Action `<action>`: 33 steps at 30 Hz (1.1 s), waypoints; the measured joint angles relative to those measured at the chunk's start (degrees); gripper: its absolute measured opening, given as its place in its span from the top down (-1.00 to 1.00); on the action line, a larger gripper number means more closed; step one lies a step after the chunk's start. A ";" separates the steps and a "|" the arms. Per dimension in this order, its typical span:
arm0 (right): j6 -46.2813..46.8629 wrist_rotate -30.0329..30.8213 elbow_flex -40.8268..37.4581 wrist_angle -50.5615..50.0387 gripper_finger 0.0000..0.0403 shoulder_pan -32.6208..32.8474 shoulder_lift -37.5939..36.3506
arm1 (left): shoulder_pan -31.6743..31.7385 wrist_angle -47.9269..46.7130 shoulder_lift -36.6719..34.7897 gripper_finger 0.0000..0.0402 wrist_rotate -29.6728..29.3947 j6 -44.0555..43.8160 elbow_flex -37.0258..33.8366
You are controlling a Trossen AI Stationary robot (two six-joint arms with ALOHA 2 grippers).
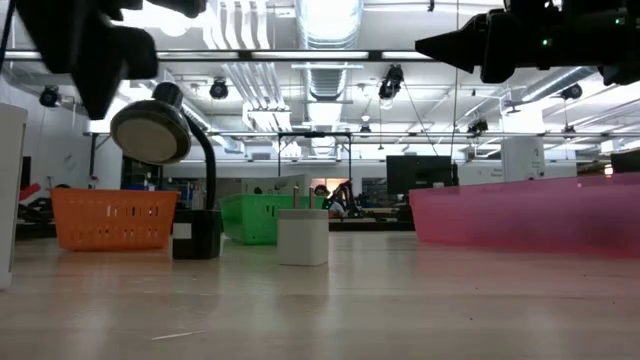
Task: Pick and place items into bin
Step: Put the card reader box into the green bin
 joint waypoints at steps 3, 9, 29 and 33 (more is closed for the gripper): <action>0.00 0.00 0.00 0.01 0.96 0.00 0.00 | -2.91 -4.47 2.54 -0.22 -1.41 -2.39 2.25; 0.00 0.00 -0.02 -0.10 0.96 -0.06 0.00 | -6.73 -9.85 6.32 -0.22 -1.54 -7.45 5.29; 1.07 0.00 -0.02 -2.80 0.96 -1.88 0.00 | -9.44 -10.42 7.10 -0.22 -3.01 -0.39 6.10; 1.06 0.00 -0.02 -3.01 0.96 -2.27 0.00 | -9.45 -10.43 8.33 -0.22 -3.07 0.63 6.03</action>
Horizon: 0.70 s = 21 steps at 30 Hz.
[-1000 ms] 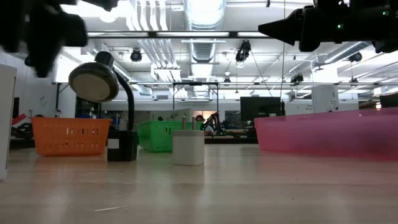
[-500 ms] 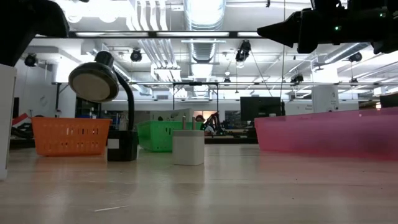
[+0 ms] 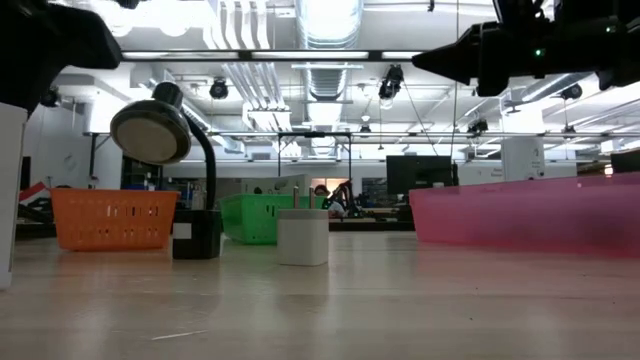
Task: Pick and place items into bin
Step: Put the card reader box into the green bin
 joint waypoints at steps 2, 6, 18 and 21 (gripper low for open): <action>0.01 0.00 0.00 0.00 0.96 -0.24 0.00 | -0.13 -0.02 0.98 -0.22 0.09 0.04 -0.02; -0.01 0.00 0.00 0.00 0.96 -0.36 0.00 | -0.24 -0.06 2.84 -0.22 0.22 0.64 -0.08; -0.03 0.00 0.00 -0.02 0.96 -0.57 0.00 | -0.19 -0.39 5.59 0.05 1.80 6.54 -0.19; -0.03 0.00 0.00 -0.01 0.96 -0.57 0.00 | -0.19 -0.41 5.14 0.29 2.44 8.39 -0.19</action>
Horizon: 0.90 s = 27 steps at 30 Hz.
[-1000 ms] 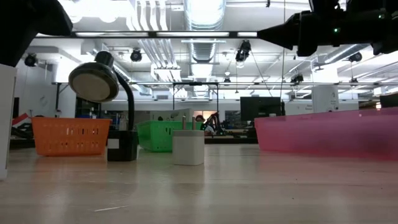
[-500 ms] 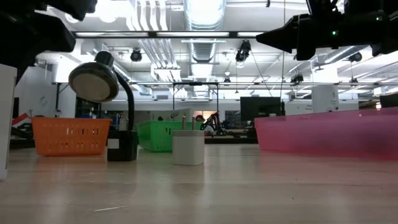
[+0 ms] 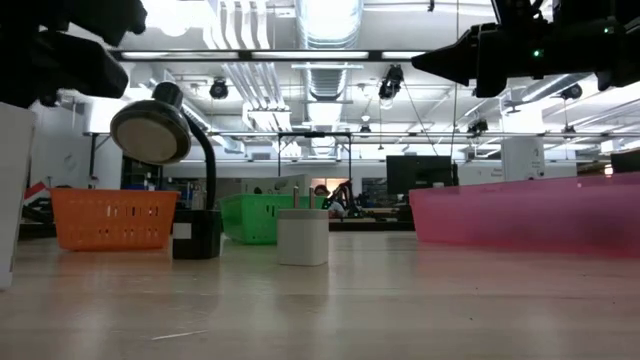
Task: Pick and place items into bin
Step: Put the card reader box into the green bin
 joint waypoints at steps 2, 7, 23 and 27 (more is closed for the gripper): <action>0.02 0.00 0.00 0.01 0.96 0.00 0.00 | -0.02 0.06 -0.52 0.48 0.81 2.41 0.00; 0.01 0.00 0.00 -0.01 0.96 0.04 0.00 | 0.03 0.06 -0.74 0.90 3.26 6.43 0.00; -0.02 0.00 0.00 -0.01 0.96 0.04 0.00 | 0.59 -15.61 -0.83 0.91 -9.77 14.00 16.65; -0.02 0.00 0.00 -0.01 0.96 0.04 0.00 | 1.59 -17.52 -0.85 0.91 -22.38 26.10 19.83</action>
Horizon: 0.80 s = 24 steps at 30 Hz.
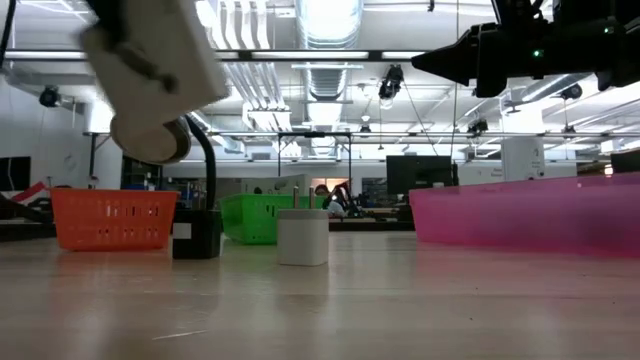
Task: Pick and place items into bin
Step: Put the card reader box into the green bin
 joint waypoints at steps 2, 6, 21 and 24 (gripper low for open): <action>0.00 0.00 0.00 0.01 0.96 0.00 0.00 | 1.23 -0.28 0.00 0.91 -4.64 5.32 0.30; 0.01 0.00 0.00 -0.05 0.96 0.00 0.00 | 5.25 -0.48 0.00 0.91 -10.35 13.54 -0.13; -0.17 -0.02 0.00 -0.42 0.96 -0.02 0.00 | 21.47 4.76 0.00 0.91 -12.72 26.54 -2.85; -0.17 -0.02 0.00 -0.42 0.96 -0.02 0.00 | 23.73 7.49 0.00 0.91 -9.83 30.06 -3.95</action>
